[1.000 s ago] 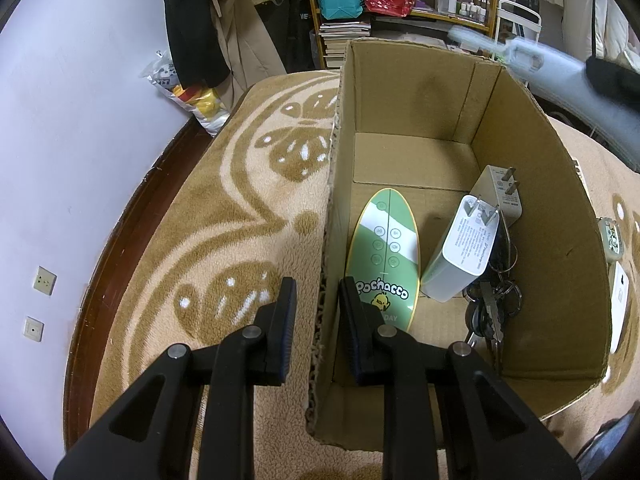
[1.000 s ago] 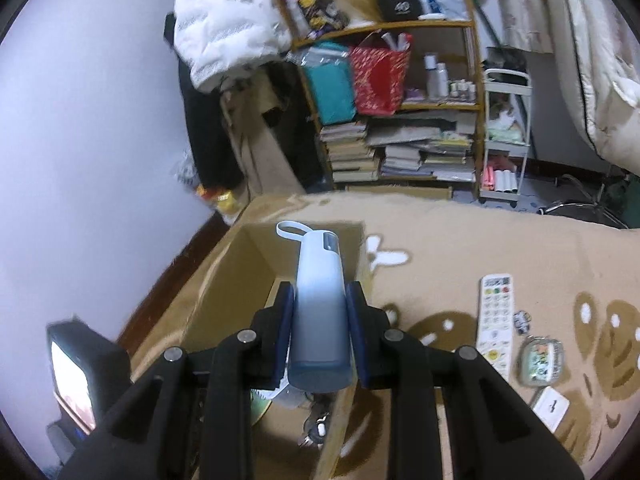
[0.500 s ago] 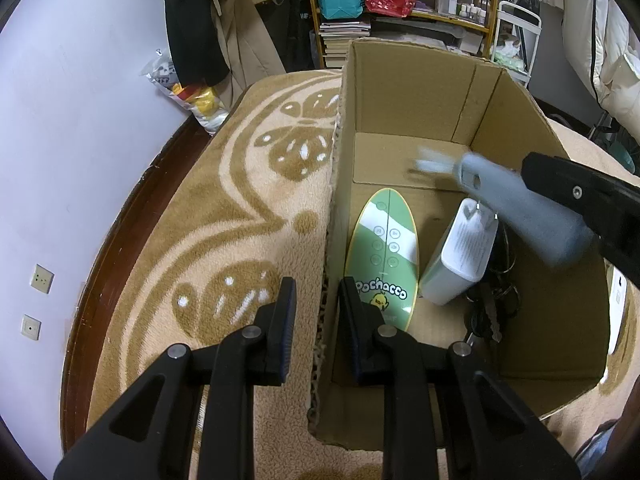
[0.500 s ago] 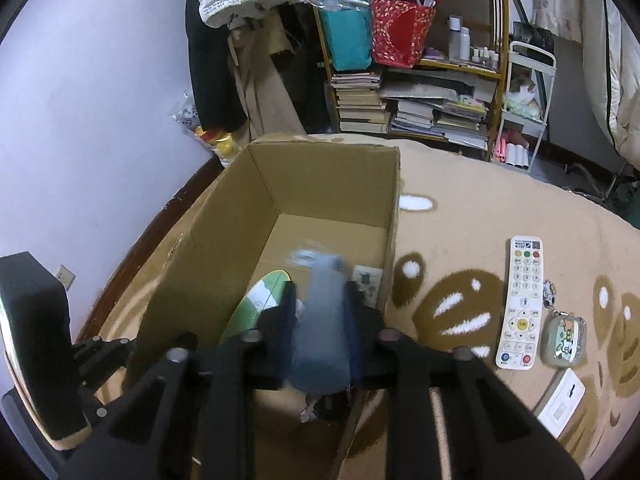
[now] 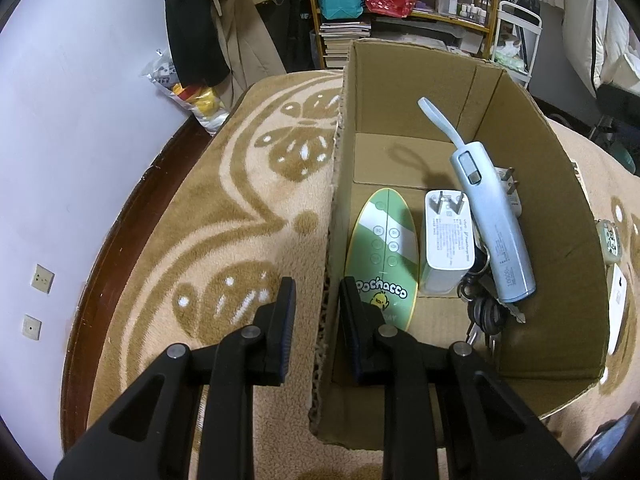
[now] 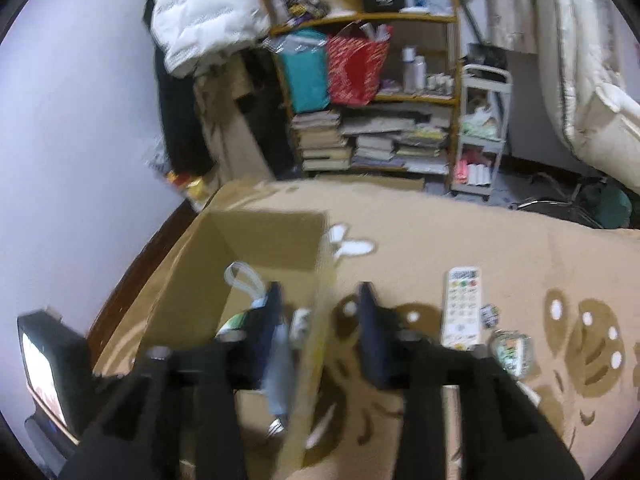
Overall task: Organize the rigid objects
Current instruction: 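Carry the blue bottle into the box and open the right gripper, then move the right gripper down onto the white remote control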
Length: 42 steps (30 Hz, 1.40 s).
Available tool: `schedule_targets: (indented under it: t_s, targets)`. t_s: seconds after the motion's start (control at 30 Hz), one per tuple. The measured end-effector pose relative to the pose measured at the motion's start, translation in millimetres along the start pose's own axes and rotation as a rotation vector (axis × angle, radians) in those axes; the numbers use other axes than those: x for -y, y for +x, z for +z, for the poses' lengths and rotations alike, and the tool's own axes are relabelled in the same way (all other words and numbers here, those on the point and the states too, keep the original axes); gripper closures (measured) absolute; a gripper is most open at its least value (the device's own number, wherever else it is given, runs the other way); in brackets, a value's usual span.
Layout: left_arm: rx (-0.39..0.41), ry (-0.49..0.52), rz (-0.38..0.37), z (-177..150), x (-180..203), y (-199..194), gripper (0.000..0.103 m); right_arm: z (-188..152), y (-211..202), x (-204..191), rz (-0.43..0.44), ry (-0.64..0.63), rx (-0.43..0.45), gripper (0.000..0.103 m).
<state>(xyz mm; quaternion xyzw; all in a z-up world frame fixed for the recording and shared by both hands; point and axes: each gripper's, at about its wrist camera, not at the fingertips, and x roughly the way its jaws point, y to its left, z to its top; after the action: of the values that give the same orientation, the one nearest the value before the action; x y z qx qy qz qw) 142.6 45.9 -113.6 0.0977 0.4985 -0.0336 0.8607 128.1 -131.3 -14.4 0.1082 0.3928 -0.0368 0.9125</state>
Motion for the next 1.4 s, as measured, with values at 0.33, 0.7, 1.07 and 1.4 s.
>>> schedule_targets:
  t_s: [0.33,0.7,1.07,1.4]
  targets:
    - [0.0,0.001,-0.002,-0.2,-0.4,-0.5,0.08,6.4,22.6,62.8,-0.175,0.029,-0.026,0.0]
    - [0.0,0.002,-0.001,-0.3,-0.1,-0.8,0.08,-29.4,77.9,105.6,-0.206,0.118,-0.166,0.0]
    - [0.0,0.002,-0.001,-0.5,-0.3,-0.8,0.08,-53.0,106.1,116.1,-0.146,0.174,-0.226,0.009]
    - [0.0,0.002,0.003,-0.7,-0.7,-1.3,0.08,-60.8,118.7,131.9,-0.145,0.234,-0.245,0.039]
